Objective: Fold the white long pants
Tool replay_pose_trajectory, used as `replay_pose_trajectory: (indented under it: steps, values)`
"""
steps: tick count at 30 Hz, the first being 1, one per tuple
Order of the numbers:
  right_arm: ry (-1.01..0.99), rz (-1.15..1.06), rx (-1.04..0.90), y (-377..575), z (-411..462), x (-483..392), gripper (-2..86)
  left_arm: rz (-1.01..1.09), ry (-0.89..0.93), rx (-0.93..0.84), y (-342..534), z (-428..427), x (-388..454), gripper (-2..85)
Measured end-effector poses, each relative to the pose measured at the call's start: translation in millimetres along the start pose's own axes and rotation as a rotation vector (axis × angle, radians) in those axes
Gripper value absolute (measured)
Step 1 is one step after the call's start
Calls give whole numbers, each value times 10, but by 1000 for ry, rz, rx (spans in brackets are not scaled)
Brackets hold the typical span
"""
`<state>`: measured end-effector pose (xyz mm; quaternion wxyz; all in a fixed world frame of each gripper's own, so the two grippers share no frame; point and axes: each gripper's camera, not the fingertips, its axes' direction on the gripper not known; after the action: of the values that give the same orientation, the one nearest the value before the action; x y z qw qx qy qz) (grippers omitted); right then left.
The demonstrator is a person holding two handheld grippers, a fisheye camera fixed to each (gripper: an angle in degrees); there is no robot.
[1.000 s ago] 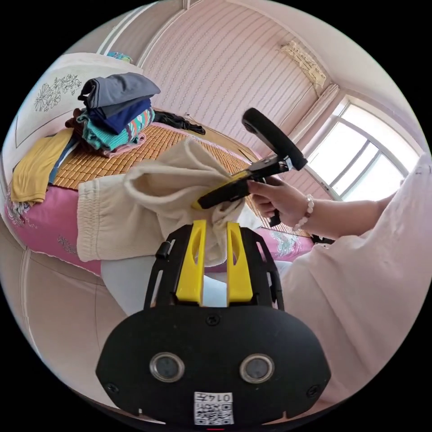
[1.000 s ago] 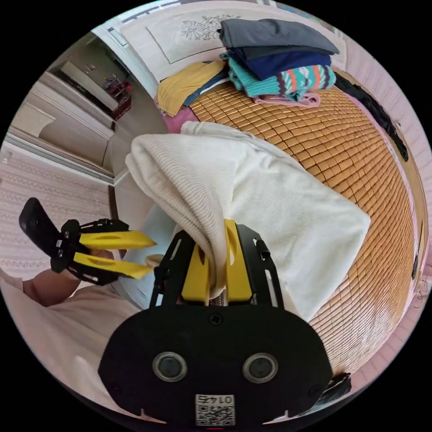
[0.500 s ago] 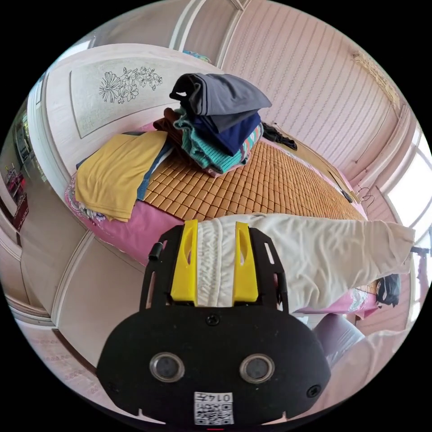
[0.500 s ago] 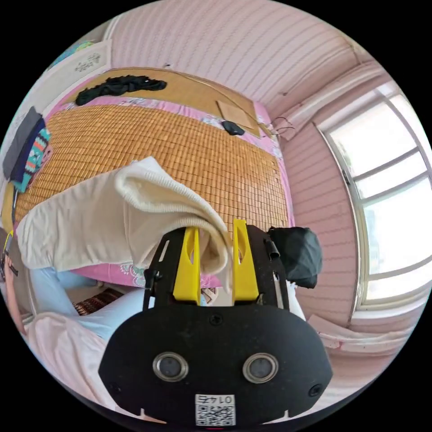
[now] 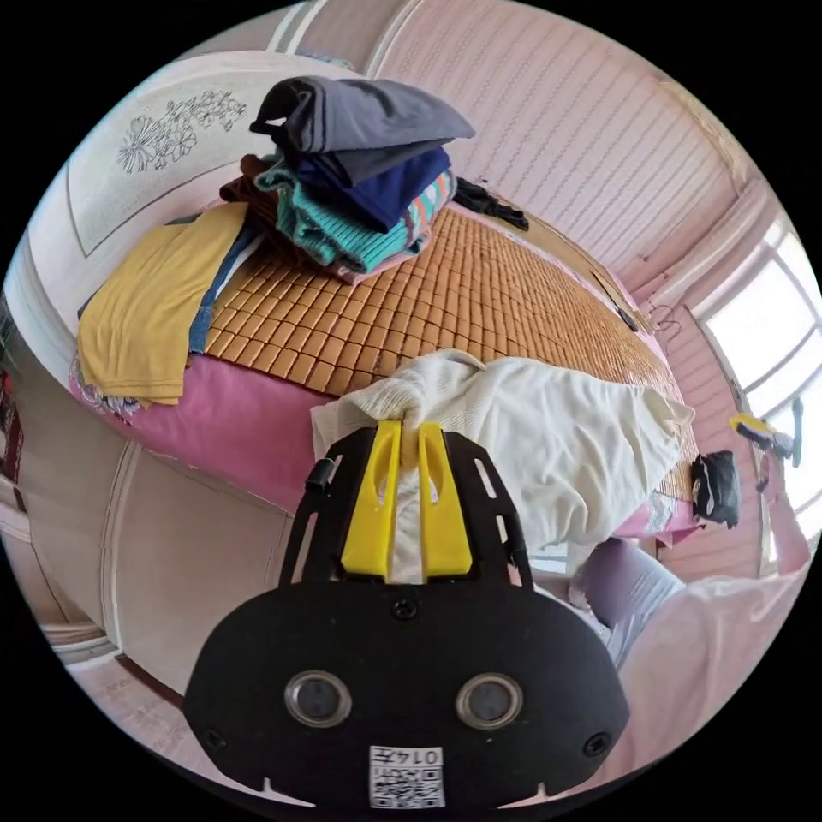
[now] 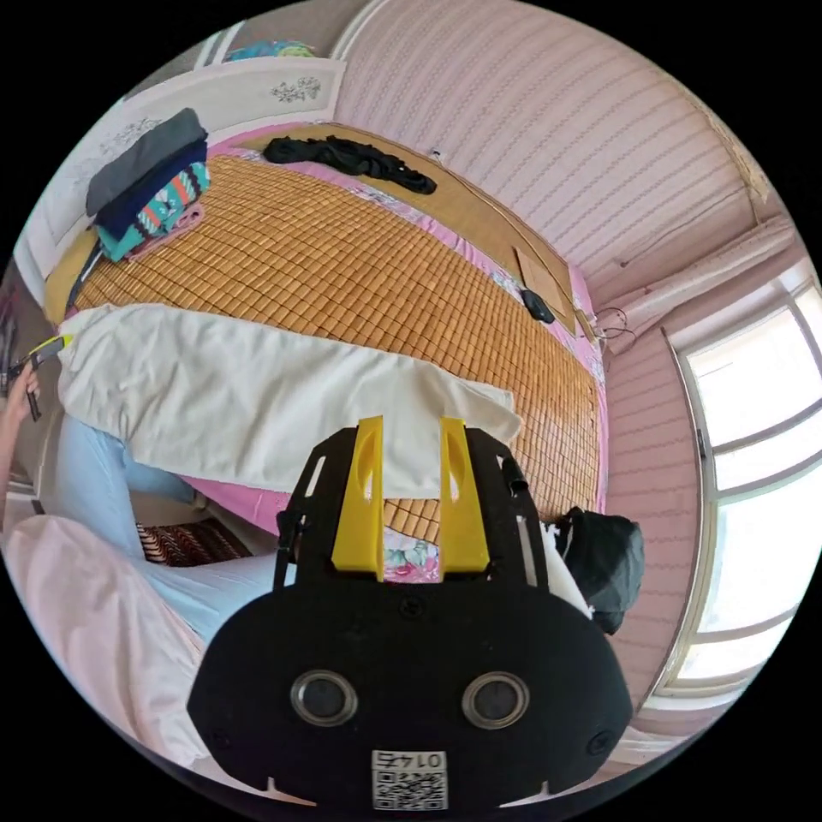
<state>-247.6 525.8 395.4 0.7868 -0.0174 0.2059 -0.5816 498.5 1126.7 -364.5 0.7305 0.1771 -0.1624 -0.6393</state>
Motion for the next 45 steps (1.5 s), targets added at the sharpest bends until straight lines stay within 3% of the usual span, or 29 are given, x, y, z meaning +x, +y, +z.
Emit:
replay_pose_trajectory:
  steps: [3, 9, 15, 22, 26, 31, 35, 38, 43, 45]
  values:
    - [-85, -196, 81, -377, -45, -717, 92, 48, 100, 42, 443, -419, 171, 26]
    - [-212, -544, 201, -1222, -58, -2332, 124, -62, 101, -47, 1325, -726, 194, 18]
    - [-374, -751, -34, -2028, 397, -3884, 174, -165, 120, -38, 1638, -662, 48, 25]
    - [-269, -851, -191, -2455, 691, -4815, 171, -241, 163, 34, 1771, -807, -102, 78]
    - [-280, -815, -358, -2525, 1028, -4803, 178, -264, 162, 77, 1794, -1078, -160, 85]
    - [-357, -749, -345, -2544, 879, -4567, 161, -253, 165, 236, 1630, -1274, -163, 109]
    - [-337, -751, -359, -2512, 675, -4397, 108, -254, 269, 25, 1513, -821, -118, 91]
    - [-352, -749, -273, -2370, 388, -4029, 53, -207, 219, -38, 1587, -731, 6, 19]
    - [-659, -406, -47, -2148, -413, -2505, 39, -40, 94, -16, 1493, -1033, 454, -8]
    - [-687, -296, 63, -1981, -784, -1851, 36, 24, 89, 33, 1400, -1208, 627, -9]
